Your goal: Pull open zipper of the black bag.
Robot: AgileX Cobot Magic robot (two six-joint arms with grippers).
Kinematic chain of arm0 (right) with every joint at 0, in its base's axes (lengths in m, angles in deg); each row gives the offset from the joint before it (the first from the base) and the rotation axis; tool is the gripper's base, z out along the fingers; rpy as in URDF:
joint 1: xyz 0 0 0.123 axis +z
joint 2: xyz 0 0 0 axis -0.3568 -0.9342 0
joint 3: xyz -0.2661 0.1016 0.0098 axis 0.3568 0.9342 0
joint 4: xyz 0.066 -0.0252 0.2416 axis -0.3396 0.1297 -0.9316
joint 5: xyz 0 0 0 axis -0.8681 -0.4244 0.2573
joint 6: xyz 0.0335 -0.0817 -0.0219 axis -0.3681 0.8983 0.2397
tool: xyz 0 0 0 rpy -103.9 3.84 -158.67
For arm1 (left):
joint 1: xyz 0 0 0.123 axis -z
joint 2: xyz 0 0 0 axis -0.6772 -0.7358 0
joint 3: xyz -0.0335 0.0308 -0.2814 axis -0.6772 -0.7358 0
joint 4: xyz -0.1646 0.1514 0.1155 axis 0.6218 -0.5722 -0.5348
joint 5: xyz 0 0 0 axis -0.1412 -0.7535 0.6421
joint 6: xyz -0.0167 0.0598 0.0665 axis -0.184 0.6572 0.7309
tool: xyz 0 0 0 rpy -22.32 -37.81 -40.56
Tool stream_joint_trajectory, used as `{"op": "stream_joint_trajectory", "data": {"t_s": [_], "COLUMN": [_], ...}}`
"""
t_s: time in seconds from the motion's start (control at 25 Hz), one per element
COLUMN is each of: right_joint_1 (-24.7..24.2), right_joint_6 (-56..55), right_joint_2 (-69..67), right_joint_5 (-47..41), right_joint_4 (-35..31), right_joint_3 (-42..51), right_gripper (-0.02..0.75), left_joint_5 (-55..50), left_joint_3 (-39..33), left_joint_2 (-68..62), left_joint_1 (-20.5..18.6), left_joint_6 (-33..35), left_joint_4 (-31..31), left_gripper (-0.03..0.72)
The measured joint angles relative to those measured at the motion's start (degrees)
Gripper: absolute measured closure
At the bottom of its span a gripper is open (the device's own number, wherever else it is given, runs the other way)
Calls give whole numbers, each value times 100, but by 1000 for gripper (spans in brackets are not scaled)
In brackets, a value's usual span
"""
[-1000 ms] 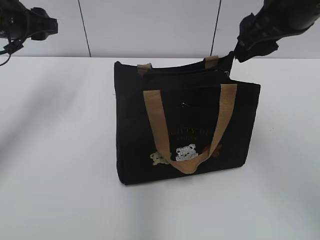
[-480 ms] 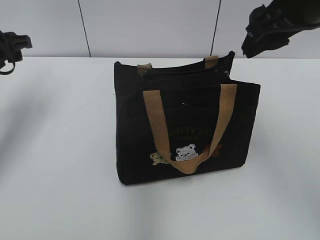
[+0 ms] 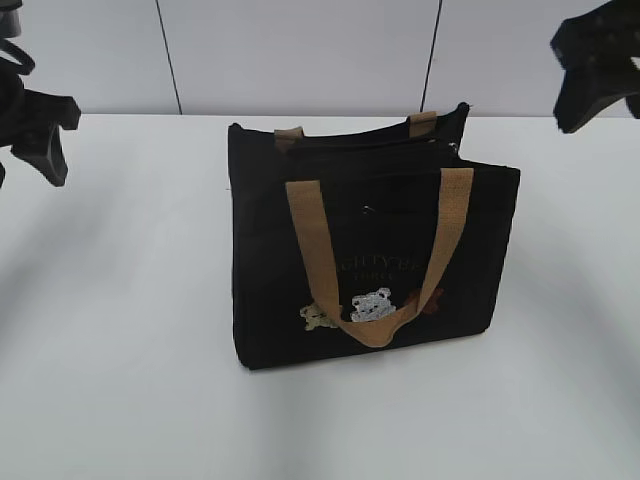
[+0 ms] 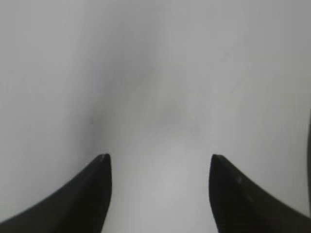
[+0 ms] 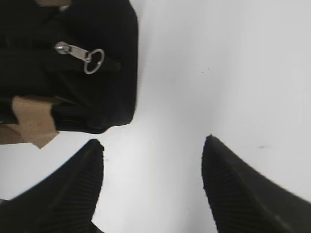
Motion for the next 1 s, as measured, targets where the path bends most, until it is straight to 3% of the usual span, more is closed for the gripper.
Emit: {"op": "stream_joint_trajectory", "data": {"t_s": [0.24, 0.52, 0.76, 1.0], "right_joint_1": [-847, -1573, -1629, -1629], "right_joint_6": [146, 677, 753, 874], "right_joint_2": [0, 76, 1258, 3023], "right_joint_5": [-146, -154, -159, -183], "right_joint_4": [-81, -221, -632, -992], "right_joint_3": [-98, -6, 1294, 2482], "right_gripper": [254, 254, 254, 254], "left_joint_5": [-1457, -1753, -1757, -1763], "left_joint_3": [203, 208, 26, -744], "left_joint_2": [55, 727, 1765, 3366], "left_joint_1": [-8, -422, -524, -524], "left_joint_6": [493, 536, 563, 592], "left_joint_4": [277, 77, 77, -126], "left_gripper": [214, 216, 222, 274]}}
